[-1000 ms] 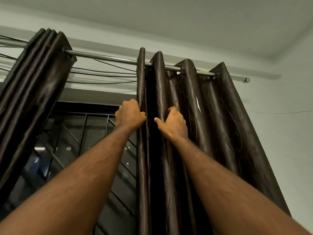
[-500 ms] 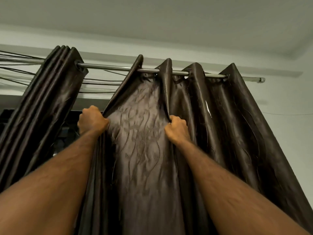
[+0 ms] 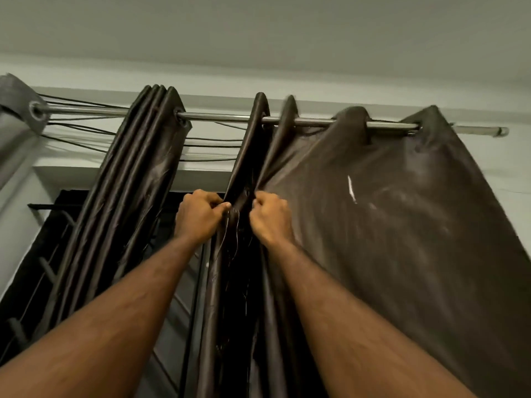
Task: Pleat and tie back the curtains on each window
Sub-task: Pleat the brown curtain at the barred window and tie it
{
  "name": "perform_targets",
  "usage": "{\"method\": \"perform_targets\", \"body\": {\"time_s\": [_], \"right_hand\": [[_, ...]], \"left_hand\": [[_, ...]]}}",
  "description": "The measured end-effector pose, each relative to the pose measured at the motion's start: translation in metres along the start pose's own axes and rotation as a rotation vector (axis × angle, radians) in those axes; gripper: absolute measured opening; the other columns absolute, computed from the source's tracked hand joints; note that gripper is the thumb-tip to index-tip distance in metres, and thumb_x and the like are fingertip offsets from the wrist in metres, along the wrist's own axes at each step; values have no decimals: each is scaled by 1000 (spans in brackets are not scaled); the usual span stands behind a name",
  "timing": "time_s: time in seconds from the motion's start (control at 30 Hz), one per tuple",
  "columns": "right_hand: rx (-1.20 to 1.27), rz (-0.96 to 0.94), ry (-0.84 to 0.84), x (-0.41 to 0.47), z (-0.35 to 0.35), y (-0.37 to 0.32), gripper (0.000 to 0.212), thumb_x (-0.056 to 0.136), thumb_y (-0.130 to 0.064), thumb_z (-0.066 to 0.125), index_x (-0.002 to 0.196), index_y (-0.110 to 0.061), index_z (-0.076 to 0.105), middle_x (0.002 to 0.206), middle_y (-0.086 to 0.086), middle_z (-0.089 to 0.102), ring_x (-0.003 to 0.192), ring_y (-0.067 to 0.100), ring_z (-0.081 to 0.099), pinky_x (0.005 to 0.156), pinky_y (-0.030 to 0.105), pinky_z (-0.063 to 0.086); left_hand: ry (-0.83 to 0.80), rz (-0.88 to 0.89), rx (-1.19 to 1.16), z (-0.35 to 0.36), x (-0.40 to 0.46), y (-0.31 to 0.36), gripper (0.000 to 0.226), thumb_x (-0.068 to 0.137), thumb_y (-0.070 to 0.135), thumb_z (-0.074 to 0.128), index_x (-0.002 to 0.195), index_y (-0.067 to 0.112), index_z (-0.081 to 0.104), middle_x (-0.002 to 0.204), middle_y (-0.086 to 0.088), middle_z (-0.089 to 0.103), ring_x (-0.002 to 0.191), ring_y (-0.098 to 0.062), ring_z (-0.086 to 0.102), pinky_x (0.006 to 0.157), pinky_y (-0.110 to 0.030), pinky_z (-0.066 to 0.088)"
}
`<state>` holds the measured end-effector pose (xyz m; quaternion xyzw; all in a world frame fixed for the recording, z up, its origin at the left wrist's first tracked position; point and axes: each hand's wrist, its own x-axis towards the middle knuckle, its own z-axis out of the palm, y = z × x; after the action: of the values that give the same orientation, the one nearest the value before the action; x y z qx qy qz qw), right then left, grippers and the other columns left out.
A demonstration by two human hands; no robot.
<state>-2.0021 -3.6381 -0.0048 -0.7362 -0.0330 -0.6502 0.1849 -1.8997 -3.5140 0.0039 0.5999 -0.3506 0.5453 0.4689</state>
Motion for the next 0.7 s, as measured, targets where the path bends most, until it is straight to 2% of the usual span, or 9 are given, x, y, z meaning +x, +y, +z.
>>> {"method": "perform_targets", "body": {"time_s": [0.07, 0.17, 0.3, 0.37, 0.43, 0.5, 0.57, 0.63, 0.7], "right_hand": [[27, -60, -146, 10, 19, -17, 20, 92, -17, 50, 76, -13, 62, 89, 13, 71, 92, 34, 65, 72, 35, 46], [34, -72, -247, 24, 22, -29, 20, 90, -17, 54, 75, -15, 67, 87, 9, 71, 90, 26, 66, 77, 34, 53], [-66, -85, -317, 33, 9, -21, 25, 86, -23, 58, 61, -19, 61, 82, 6, 70, 87, 28, 67, 78, 38, 56], [-78, -70, -345, 31, 1, -17, 21, 85, -27, 56, 70, -21, 70, 86, 7, 72, 87, 27, 68, 79, 38, 58], [-41, -60, -408, 24, -11, -15, 23, 90, -19, 53, 83, -19, 75, 80, 8, 68, 76, 24, 64, 64, 29, 53], [51, -10, -531, 16, -27, -9, 25, 99, -8, 46, 97, -17, 69, 71, 3, 58, 61, 16, 52, 45, 20, 42], [168, 61, -592, 9, -46, 6, 30, 102, -7, 44, 109, -25, 67, 77, 0, 60, 63, 13, 54, 42, 15, 44], [179, 43, -391, 13, -55, 31, 32, 97, -8, 52, 114, -25, 74, 97, -1, 71, 87, 17, 68, 70, 24, 61], [-67, -13, 66, 19, -68, 54, 20, 92, -22, 64, 108, -24, 75, 111, -3, 69, 103, 16, 65, 91, 37, 58]], "left_hand": [[-29, 22, -31, -1, 2, -1, 25, 80, 46, 66, 71, 24, 76, 63, 1, 69, 67, -23, 67, 64, -36, 55], [-29, 49, -168, 1, 3, 3, 34, 79, 31, 61, 46, 24, 54, 46, 3, 46, 52, -15, 43, 55, -32, 37], [-17, -30, -340, 7, -3, 10, 31, 75, 31, 55, 65, 7, 72, 64, -21, 64, 62, -15, 51, 58, -41, 43], [13, -51, -370, 13, -8, 17, 37, 84, 34, 57, 62, 6, 69, 59, -17, 61, 58, -16, 49, 58, -40, 41], [29, -42, -364, 20, -11, 23, 49, 94, 36, 63, 56, 6, 63, 52, -8, 53, 52, -16, 46, 55, -34, 38], [24, -19, -367, 25, -11, 27, 41, 94, 35, 69, 64, 6, 71, 56, -6, 63, 55, -21, 59, 58, -34, 48], [-10, 10, -342, 29, -10, 30, 27, 91, 27, 72, 72, 10, 75, 65, -9, 71, 66, -27, 69, 63, -37, 56], [-22, 22, -244, 34, -9, 31, 21, 91, 18, 71, 72, 9, 74, 68, -11, 71, 70, -27, 69, 66, -36, 56], [-21, 21, -146, 39, -8, 30, 23, 91, 18, 68, 70, 9, 72, 67, -10, 69, 72, -26, 67, 71, -38, 58]]}}
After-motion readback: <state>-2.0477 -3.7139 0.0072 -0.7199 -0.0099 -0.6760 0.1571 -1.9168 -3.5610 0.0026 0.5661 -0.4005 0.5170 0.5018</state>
